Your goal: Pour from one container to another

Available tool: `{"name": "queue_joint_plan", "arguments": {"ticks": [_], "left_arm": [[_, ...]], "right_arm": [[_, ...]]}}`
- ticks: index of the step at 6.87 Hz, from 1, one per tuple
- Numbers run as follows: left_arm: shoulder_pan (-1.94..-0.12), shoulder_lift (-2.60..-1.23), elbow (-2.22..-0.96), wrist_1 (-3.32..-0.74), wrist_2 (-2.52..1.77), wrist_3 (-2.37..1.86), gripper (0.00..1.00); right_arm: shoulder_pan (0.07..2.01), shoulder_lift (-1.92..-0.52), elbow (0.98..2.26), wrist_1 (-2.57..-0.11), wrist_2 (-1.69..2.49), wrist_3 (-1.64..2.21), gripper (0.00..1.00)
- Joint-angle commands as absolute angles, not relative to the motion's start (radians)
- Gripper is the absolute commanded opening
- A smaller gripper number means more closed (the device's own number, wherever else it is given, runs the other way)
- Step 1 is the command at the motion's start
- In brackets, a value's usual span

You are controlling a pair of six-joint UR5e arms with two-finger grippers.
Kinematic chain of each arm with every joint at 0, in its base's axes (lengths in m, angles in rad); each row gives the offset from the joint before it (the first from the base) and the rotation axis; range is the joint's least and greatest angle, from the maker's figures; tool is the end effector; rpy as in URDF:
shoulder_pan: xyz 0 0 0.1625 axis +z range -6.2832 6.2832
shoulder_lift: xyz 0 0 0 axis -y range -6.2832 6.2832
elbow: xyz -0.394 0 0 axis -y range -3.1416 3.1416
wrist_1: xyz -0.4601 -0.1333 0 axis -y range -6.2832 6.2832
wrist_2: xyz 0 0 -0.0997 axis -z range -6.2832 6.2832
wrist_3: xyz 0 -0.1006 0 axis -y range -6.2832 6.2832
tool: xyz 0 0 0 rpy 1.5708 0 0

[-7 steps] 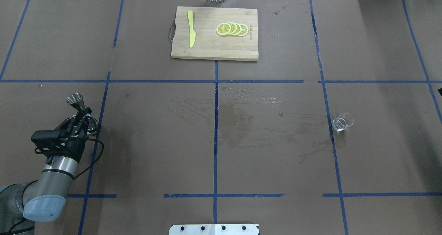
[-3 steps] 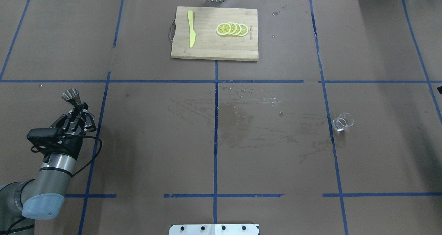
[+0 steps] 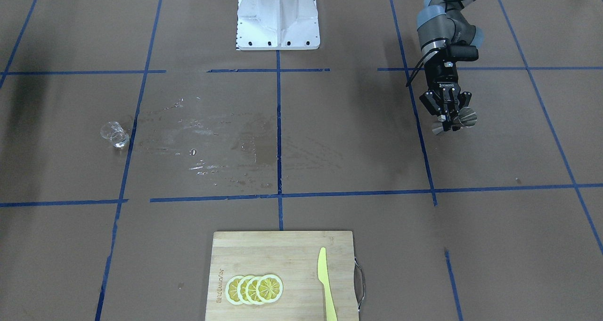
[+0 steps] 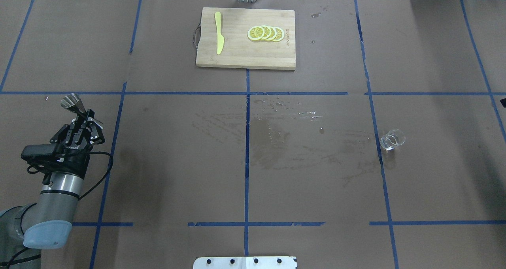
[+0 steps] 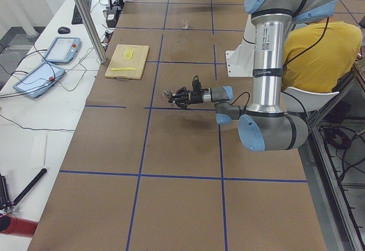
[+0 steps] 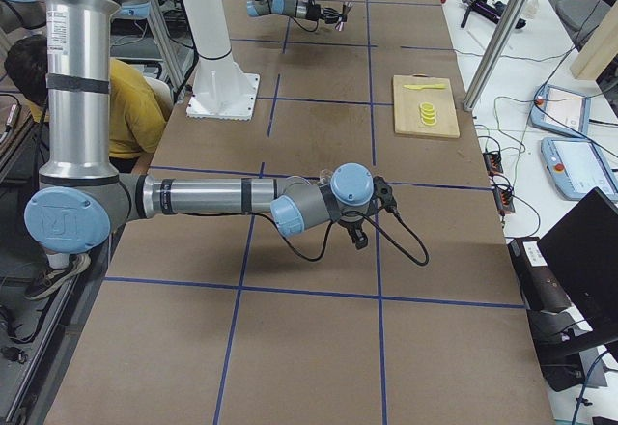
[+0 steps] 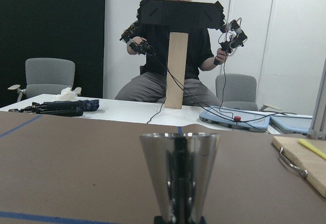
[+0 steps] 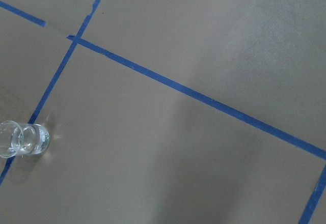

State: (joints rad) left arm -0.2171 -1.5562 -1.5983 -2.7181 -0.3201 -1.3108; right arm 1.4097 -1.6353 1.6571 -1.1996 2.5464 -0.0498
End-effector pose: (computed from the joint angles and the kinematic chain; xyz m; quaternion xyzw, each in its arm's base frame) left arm 0.4616 -0.3361 0.4717 0.5808 0.3161 -0.3062 0.6848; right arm -0.0386 -0.5492 0.5596 0.1466 -0.4685 -0.1822 0.8519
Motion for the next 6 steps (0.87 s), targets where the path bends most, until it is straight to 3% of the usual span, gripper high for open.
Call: {"name": "queue_joint_plan", "arguments": {"ticks": [1,6], "left_arm": [[-0.221,-1.559,-1.597,-2.759,-0.311,-1.31,0.0],[-0.219,-1.56,-1.598,-2.76,-0.301,-1.309,0.0]], "right_arm": [[1.41,-1.635,1.657,-1.2,2.546,-0.051,1.0],[1.41,-1.632,1.641,-1.2,2.546,-0.051,1.0]]}}
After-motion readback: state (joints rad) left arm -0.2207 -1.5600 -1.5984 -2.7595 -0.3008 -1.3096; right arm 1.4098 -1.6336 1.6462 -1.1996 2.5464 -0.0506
